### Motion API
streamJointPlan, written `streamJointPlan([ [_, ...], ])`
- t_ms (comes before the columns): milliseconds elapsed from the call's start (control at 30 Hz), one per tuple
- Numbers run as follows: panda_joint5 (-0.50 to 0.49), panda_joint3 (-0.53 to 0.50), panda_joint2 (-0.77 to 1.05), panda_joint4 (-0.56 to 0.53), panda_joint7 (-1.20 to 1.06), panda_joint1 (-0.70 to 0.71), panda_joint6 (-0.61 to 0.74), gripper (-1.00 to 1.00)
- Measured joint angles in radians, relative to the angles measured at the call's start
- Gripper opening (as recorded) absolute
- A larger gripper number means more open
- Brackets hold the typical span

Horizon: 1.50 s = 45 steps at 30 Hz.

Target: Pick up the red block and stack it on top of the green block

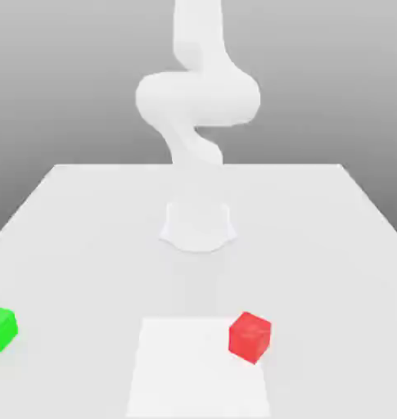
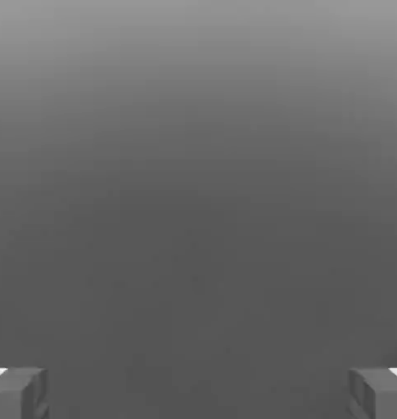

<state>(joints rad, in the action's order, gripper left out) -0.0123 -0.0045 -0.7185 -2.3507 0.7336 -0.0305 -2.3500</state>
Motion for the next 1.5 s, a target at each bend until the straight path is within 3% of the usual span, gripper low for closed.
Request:
streamJointPlan([
  [300,-0.031,-0.028,0.342,-0.202,-0.288,-0.118,-0.206,0.0],
  [600,0.0,-0.033,0.669,-0.397,-0.608,-0.217,-0.403,0.0],
  [833,0.035,-0.012,0.922,-0.402,-0.684,-0.211,-0.607,0.0],
  [867,0.037,-0.009,0.952,-0.398,-0.686,-0.209,-0.632,-1.0],
  [1100,0.035,-0.007,0.957,-0.397,-0.685,-0.207,-0.635,-1.0],
  [1300,0.016,-0.012,0.765,-0.425,-0.671,-0.207,-0.47,-1.0],
  [1500,0.057,-0.134,0.773,-0.321,-0.651,0.042,-0.367,-1.0],
])
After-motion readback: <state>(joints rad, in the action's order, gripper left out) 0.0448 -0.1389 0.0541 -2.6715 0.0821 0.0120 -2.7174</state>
